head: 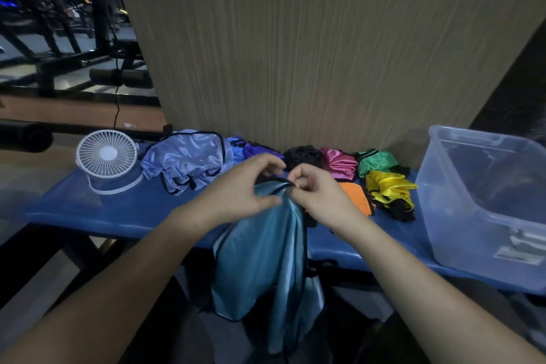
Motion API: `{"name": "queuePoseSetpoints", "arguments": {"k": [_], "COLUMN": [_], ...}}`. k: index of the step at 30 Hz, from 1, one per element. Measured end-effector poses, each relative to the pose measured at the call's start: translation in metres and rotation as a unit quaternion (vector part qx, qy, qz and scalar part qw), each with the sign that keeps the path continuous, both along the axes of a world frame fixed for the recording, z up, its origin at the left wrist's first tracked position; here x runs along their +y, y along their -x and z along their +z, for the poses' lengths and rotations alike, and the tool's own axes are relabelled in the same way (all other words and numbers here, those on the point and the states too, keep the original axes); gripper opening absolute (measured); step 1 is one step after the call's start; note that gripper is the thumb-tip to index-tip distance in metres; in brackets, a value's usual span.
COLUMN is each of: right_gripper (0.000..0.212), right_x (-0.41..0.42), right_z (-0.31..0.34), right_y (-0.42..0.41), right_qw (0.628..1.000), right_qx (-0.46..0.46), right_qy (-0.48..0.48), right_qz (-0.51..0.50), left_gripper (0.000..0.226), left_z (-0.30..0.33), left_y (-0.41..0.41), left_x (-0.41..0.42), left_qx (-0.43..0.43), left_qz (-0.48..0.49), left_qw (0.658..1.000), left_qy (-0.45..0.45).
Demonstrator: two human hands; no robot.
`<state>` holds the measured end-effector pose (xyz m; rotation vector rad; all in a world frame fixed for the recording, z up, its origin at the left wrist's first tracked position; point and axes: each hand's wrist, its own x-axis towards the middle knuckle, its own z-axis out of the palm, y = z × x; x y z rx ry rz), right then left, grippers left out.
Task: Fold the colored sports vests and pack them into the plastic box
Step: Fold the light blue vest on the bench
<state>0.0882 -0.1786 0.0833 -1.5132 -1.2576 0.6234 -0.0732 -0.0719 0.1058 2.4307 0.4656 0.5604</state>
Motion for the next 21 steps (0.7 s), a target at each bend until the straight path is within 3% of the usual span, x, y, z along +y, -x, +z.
{"name": "queuePoseSetpoints", "arguments": {"k": [3, 6, 10, 15, 21], "right_gripper": [0.014, 0.019, 0.024, 0.030, 0.023], "right_x": [0.000, -0.006, -0.012, -0.018, -0.022], "right_z": [-0.001, -0.001, -0.009, -0.023, -0.039], "right_y": [0.002, -0.002, -0.009, -0.009, -0.013], "right_qw": [1.000, 1.000, 0.998, 0.992, 0.992], "right_qx": [-0.028, -0.023, -0.016, -0.071, 0.017], "right_qy": [-0.003, -0.001, 0.035, 0.085, 0.117], "right_qz": [0.010, 0.010, 0.043, 0.053, 0.051], "left_gripper": [0.051, 0.033, 0.011, 0.012, 0.014], "left_z": [0.000, 0.001, 0.005, 0.014, 0.034], "left_y": [-0.012, -0.019, -0.019, -0.018, -0.004], "left_x": [-0.004, -0.002, -0.002, -0.003, 0.010], "left_qx": [0.040, 0.066, 0.040, -0.027, -0.063], "left_qz": [0.015, 0.025, 0.030, 0.042, 0.075], "left_qw": [0.999, 0.997, 0.998, 0.999, 0.995], "left_qy": [-0.014, -0.013, -0.034, -0.007, -0.034]}}
